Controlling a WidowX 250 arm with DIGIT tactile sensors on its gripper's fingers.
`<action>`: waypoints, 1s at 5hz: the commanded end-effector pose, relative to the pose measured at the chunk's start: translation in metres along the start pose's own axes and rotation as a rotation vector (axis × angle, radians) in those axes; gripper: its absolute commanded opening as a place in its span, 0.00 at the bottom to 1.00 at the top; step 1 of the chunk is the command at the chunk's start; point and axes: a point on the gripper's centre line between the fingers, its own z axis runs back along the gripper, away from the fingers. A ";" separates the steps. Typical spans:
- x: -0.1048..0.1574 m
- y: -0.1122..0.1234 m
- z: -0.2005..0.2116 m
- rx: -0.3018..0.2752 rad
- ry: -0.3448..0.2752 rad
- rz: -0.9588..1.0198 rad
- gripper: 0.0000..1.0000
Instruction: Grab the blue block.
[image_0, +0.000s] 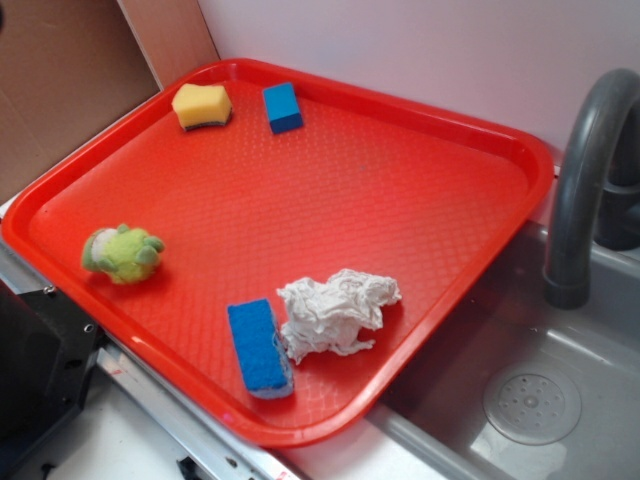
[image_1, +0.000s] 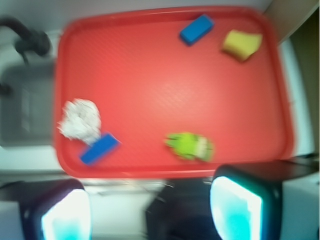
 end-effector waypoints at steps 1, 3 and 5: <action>0.056 0.010 -0.045 0.096 -0.158 0.370 1.00; 0.118 0.031 -0.097 0.218 -0.295 0.499 1.00; 0.157 0.047 -0.143 0.160 -0.335 0.613 1.00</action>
